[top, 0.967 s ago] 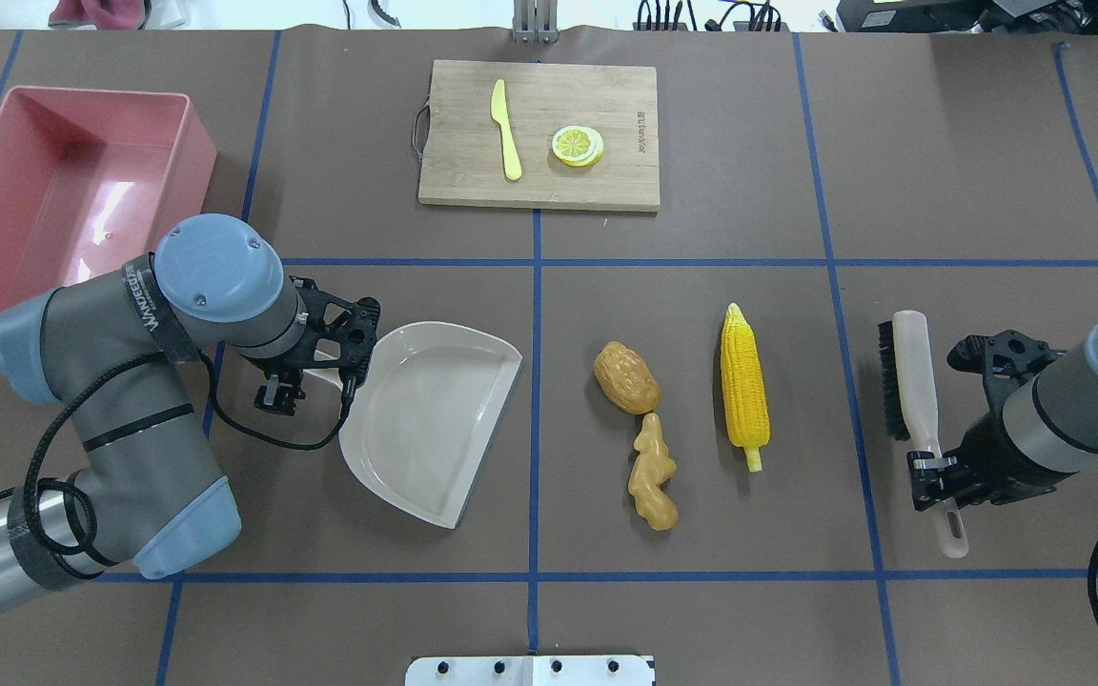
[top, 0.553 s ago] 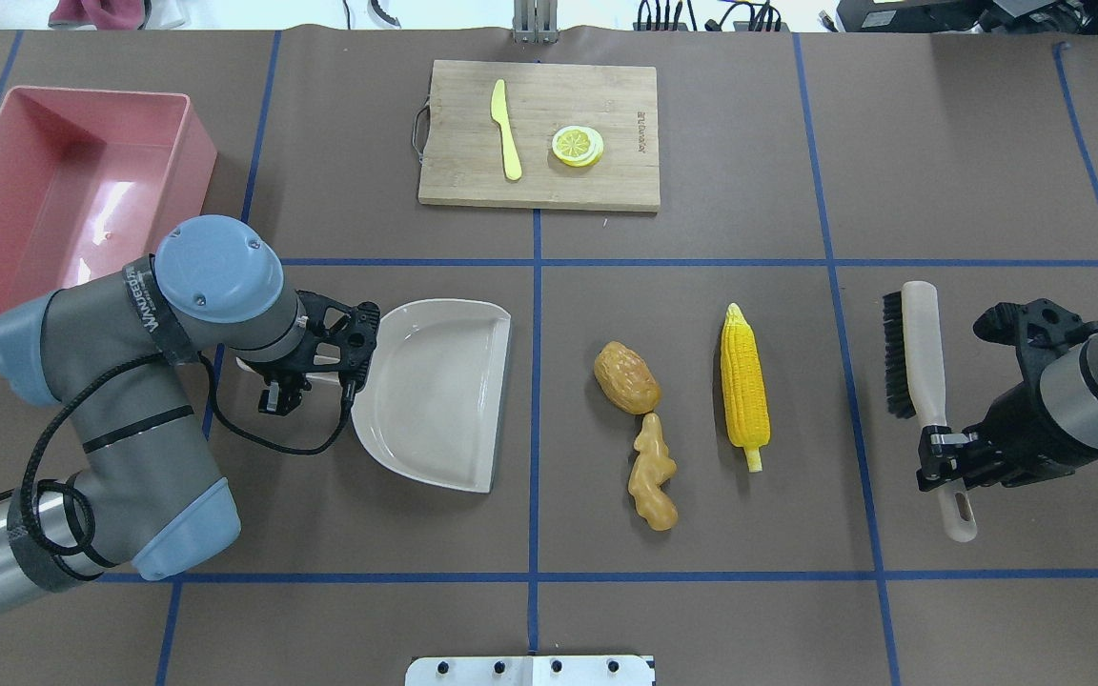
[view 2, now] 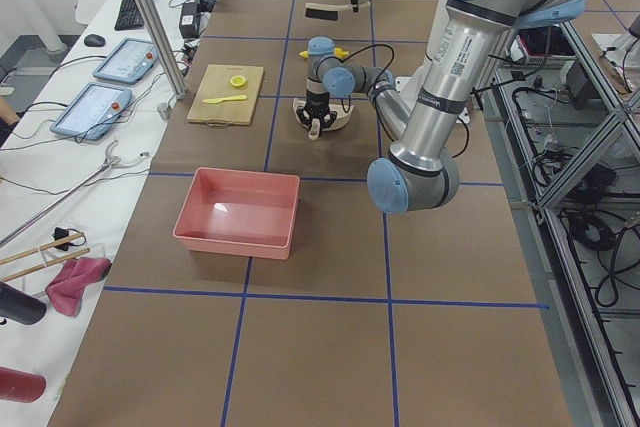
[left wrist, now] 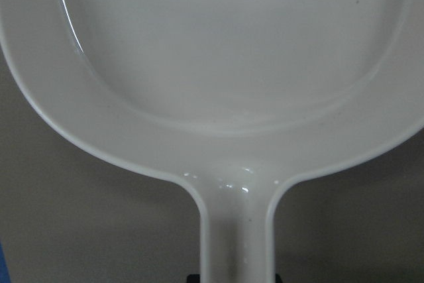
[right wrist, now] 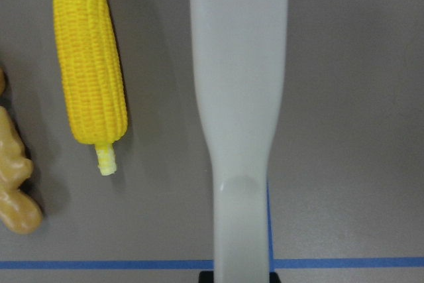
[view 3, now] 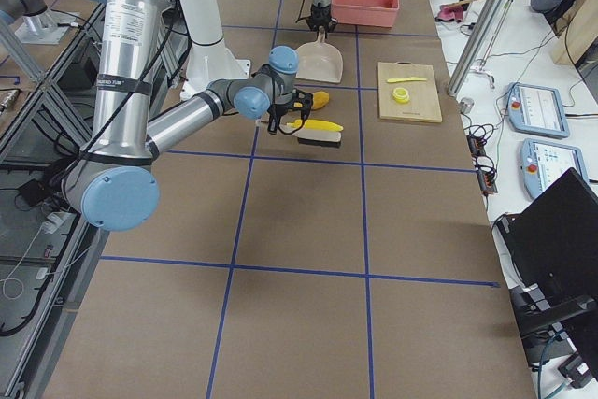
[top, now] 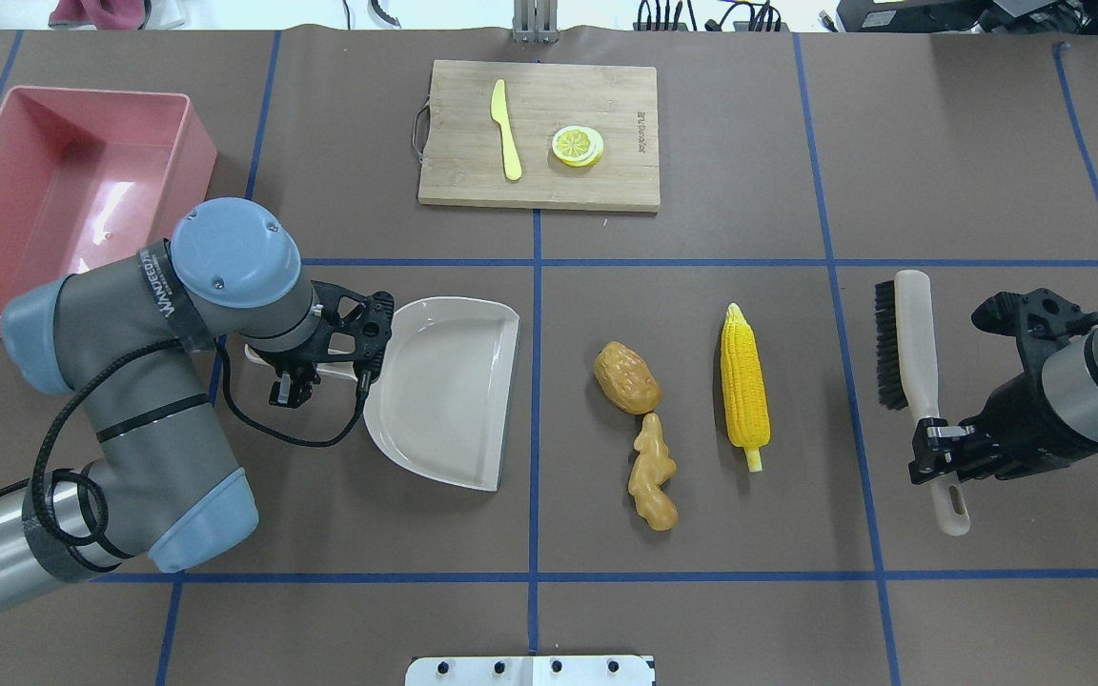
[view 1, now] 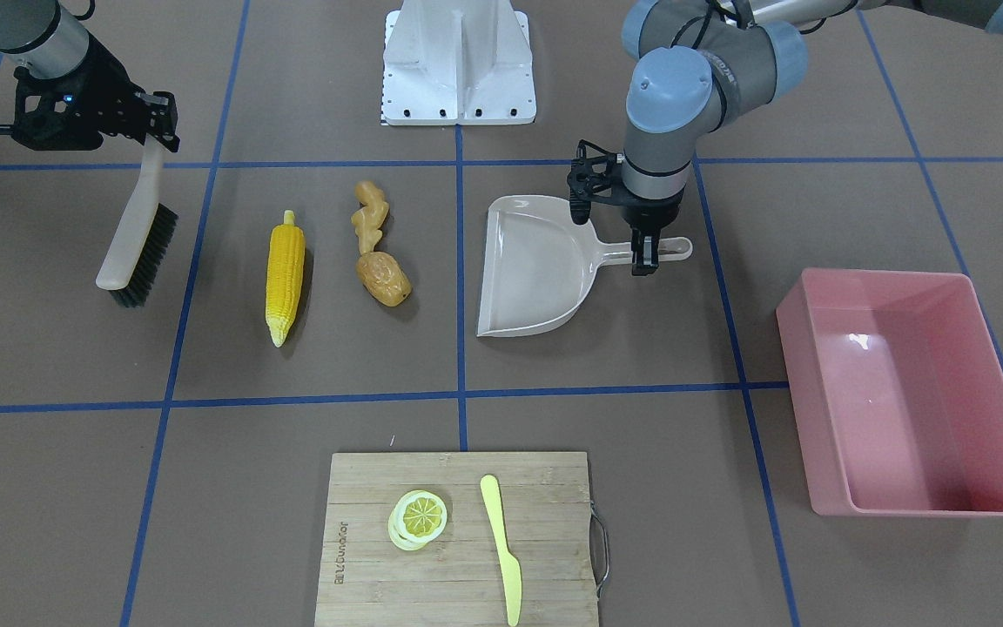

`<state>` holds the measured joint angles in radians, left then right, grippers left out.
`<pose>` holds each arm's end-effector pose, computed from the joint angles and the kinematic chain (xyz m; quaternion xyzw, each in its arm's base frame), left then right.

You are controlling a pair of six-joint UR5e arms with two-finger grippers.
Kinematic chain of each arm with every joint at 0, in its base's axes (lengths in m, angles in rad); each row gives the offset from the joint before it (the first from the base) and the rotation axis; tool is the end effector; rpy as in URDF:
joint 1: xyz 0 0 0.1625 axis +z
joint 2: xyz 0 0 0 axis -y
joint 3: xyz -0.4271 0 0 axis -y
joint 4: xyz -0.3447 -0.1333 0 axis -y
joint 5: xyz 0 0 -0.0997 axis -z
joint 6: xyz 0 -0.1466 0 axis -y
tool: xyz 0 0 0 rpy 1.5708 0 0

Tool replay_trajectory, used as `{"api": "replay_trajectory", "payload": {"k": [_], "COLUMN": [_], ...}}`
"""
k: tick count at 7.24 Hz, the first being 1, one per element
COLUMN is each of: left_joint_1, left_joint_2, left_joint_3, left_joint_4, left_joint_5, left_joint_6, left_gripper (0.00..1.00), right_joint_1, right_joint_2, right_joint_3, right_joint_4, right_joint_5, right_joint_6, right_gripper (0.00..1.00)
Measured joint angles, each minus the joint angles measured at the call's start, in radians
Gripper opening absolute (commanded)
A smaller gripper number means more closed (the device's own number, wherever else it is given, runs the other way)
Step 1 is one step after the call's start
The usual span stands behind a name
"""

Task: Sweep and dump trash into bin
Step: 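Slide the dustpan toward the potato with the left gripper while the right brings the brush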

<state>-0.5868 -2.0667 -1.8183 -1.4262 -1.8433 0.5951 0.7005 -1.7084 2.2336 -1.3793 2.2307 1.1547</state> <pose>0.4634 -0.4208 0.3653 0.2616 0.1838 0.7004 0.6382 -0.2709 -0.2852 0.4346 -0.0816 -0.4422 0.0131 0.8931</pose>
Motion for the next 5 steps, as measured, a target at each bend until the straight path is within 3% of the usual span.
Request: {"api": "replay_trajectory", "payload": {"k": [5], "left_joint_1": [0.001], "left_joint_2": [-0.143], "left_joint_3": [0.118], "left_joint_4": [0.086], "left_joint_5": [0.002], "left_joint_6": [0.0], "left_gripper": [0.0], "right_joint_1": [-0.183], "right_joint_2": [0.146], "right_joint_3": [-0.035], "right_joint_4": [0.004], "right_joint_5": [-0.125], "right_joint_6": [0.109], "right_gripper": [0.0]}}
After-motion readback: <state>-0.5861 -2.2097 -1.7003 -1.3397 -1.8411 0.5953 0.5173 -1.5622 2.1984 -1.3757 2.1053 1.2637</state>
